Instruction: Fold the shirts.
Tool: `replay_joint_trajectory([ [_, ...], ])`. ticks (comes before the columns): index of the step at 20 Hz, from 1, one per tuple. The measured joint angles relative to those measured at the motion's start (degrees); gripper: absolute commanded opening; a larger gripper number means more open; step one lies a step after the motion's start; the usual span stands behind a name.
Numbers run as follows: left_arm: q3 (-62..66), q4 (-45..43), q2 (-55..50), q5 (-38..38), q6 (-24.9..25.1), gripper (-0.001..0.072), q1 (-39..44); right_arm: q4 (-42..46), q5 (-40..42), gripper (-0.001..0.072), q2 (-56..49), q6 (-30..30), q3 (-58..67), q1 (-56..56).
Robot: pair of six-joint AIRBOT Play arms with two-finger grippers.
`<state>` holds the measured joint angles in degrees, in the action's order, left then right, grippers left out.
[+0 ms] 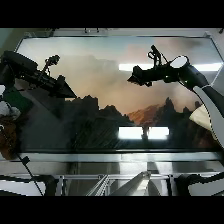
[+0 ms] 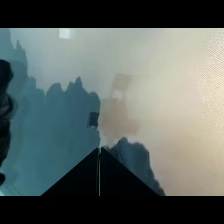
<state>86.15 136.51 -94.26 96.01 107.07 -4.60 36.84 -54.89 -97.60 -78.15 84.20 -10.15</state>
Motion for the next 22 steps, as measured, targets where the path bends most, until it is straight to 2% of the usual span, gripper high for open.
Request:
replay_joint_trajectory([
  [16,0.0,0.0,0.0,-1.0,0.0,0.0013,0.1,-0.1,0.0,0.003,0.0,0.0,0.0,0.0],
  [22,0.5,0.0,0.0,-3.3,-0.2,-0.0001,1.4,-5.3,-1.0,0.0026,0.0,0.0,0.1,0.2],
])
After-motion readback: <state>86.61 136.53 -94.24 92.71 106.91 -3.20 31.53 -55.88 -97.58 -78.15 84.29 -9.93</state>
